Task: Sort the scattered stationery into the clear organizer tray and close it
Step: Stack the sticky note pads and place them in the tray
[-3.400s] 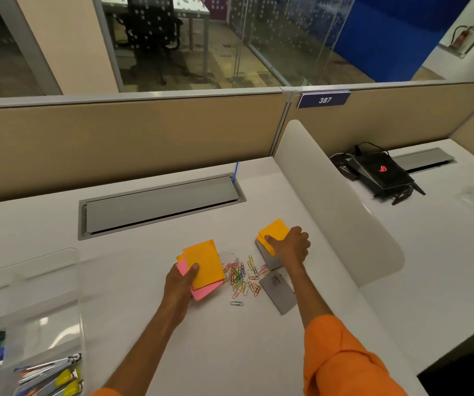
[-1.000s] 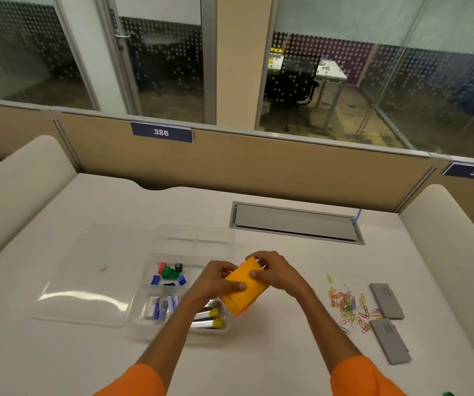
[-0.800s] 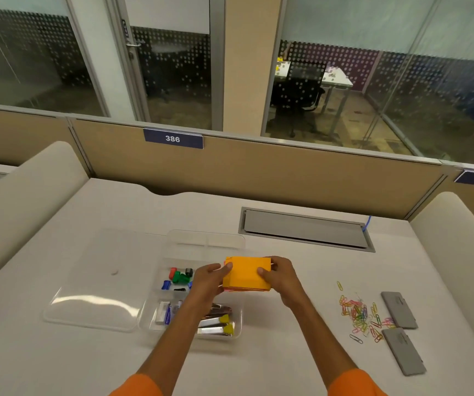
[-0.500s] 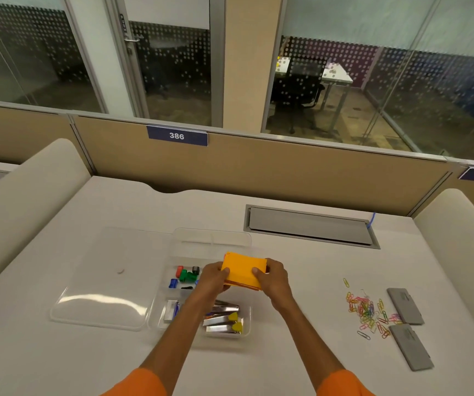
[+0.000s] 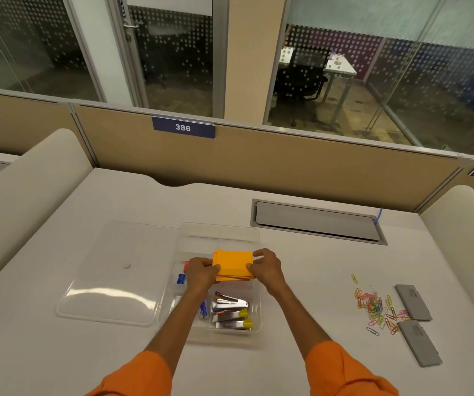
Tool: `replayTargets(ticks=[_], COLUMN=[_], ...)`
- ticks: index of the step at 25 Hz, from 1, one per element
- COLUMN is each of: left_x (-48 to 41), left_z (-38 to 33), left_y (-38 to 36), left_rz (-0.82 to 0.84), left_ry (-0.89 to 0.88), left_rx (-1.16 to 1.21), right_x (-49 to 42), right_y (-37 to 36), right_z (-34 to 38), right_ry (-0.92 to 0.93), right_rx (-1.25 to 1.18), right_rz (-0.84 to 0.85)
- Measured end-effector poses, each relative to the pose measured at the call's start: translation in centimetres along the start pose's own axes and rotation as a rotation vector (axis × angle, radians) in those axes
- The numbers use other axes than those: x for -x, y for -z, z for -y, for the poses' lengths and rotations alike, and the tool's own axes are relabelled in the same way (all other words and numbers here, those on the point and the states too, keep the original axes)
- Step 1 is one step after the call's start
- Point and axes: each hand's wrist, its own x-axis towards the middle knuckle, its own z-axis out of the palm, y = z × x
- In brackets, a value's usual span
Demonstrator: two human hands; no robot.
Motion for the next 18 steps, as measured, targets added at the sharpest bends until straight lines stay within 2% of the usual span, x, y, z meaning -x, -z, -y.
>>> replayTargets(ticks=[3, 5, 13, 18], left_x=[-0.3, -0.2, 0.8, 0.9], left_z=[0.6, 0.8, -0.2, -1.0], left_y=[-0.2, -0.6, -2.8, -3.4], left_rz=[-0.067, -0.090, -0.053, 0.009], left_ry=[-0.021, -0.062, -0.148, -0.261], left_rx=[-0.025, -0.081, -0.380, -0.788], right_x=[-0.6, -0.5, -0.6, -0.4], right_y=[-0.1, 0.4, 0.5, 0.2], right_z=[-1.7, -2.5, -4.2, -4.3], right_ry=[0.099, 0.114, 0.030, 0.037], right_rx=[0.046, 0.101, 0.037, 0.039], right_rz=[-0.168, -0.218, -0.187, -0.201])
